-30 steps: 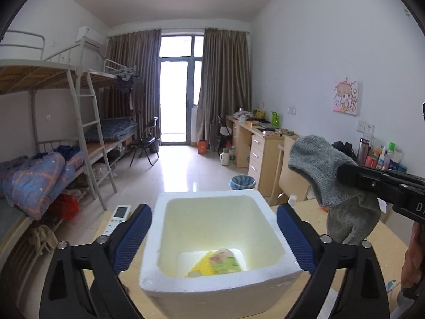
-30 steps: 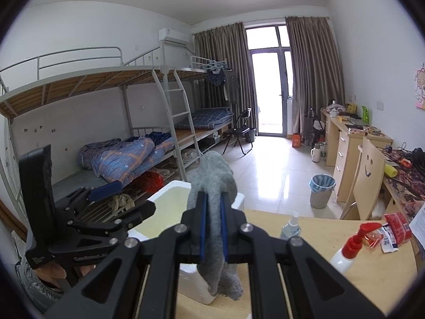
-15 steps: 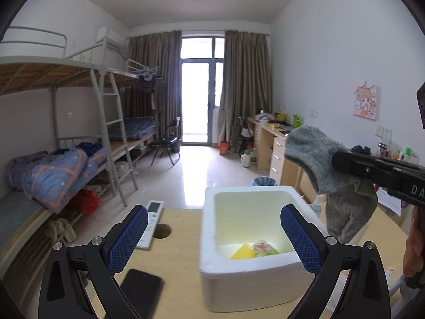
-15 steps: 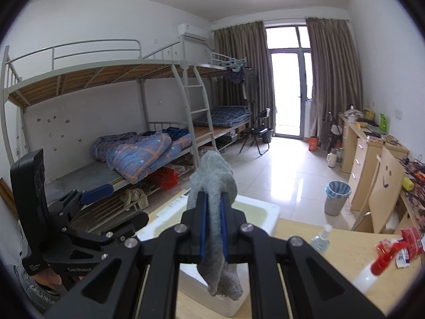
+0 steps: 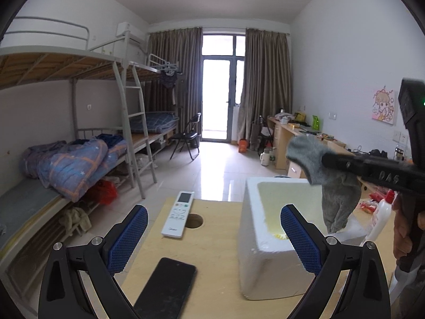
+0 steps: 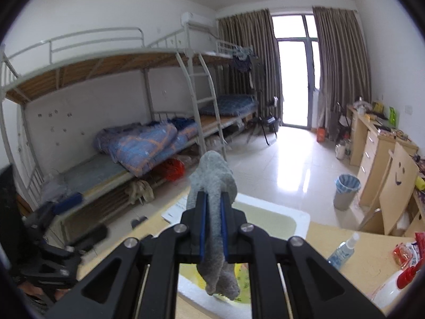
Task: Organize soft objects
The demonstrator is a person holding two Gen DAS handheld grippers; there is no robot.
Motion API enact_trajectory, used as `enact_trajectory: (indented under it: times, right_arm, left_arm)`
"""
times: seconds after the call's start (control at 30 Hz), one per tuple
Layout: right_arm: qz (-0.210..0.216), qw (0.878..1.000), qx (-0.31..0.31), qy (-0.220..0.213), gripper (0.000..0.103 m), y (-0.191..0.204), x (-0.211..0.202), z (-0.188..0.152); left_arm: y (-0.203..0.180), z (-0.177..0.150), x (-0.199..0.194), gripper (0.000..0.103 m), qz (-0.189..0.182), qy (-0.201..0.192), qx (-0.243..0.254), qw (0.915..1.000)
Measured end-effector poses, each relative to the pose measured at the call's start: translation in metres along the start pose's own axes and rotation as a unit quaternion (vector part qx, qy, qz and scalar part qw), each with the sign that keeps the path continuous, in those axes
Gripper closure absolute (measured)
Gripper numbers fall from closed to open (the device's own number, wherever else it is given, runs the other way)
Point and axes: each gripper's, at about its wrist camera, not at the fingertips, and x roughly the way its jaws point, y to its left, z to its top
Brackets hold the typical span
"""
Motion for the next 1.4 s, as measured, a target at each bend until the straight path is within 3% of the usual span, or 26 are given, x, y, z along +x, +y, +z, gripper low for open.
enact_trajectory:
  times: [0.03, 0.1, 0.17, 0.33, 0.43, 0.5, 0.87, 1.4]
  right_arm:
    - [-0.007, 1.0, 0.001, 0.01, 0.071, -0.001, 0.004, -0.003]
    - [-0.008, 1.0, 0.005, 0.018, 0.022, -0.005, 0.007, -0.012]
    - [-0.009, 1.0, 0.014, 0.014, 0.013, -0.009, 0.006, -0.019]
    - [-0.011, 0.999, 0.041, -0.009, 0.012, -0.017, -0.017, -0.026]
    - [0.004, 0.998, 0.062, -0.026, 0.01, -0.023, -0.028, -0.029]
    - [-0.026, 0.998, 0.056, -0.011, 0.008, -0.02, -0.021, -0.024]
    - [-0.03, 0.998, 0.051, -0.005, 0.008, -0.011, -0.04, -0.016]
    - [-0.039, 0.998, 0.042, -0.037, 0.007, 0.006, -0.111, -0.026]
  left_arm:
    - [0.003, -0.002, 0.001, 0.003, 0.002, 0.0, -0.004, 1.0]
    - [0.008, -0.006, 0.001, 0.003, 0.002, -0.001, -0.011, 0.9999]
    - [0.012, -0.011, 0.008, 0.003, 0.016, 0.011, -0.01, 0.9998]
    - [0.019, -0.006, 0.011, 0.003, 0.027, 0.032, 0.006, 0.9991]
    - [0.029, -0.012, 0.012, 0.003, 0.026, 0.025, -0.033, 0.9988]
    - [0.027, -0.01, 0.022, 0.003, 0.037, 0.048, -0.039, 0.9974]
    - [-0.003, -0.009, -0.007, 0.003, 0.037, 0.032, -0.002, 0.9988]
    - [-0.026, -0.004, -0.068, 0.003, 0.022, 0.003, 0.011, 0.9997]
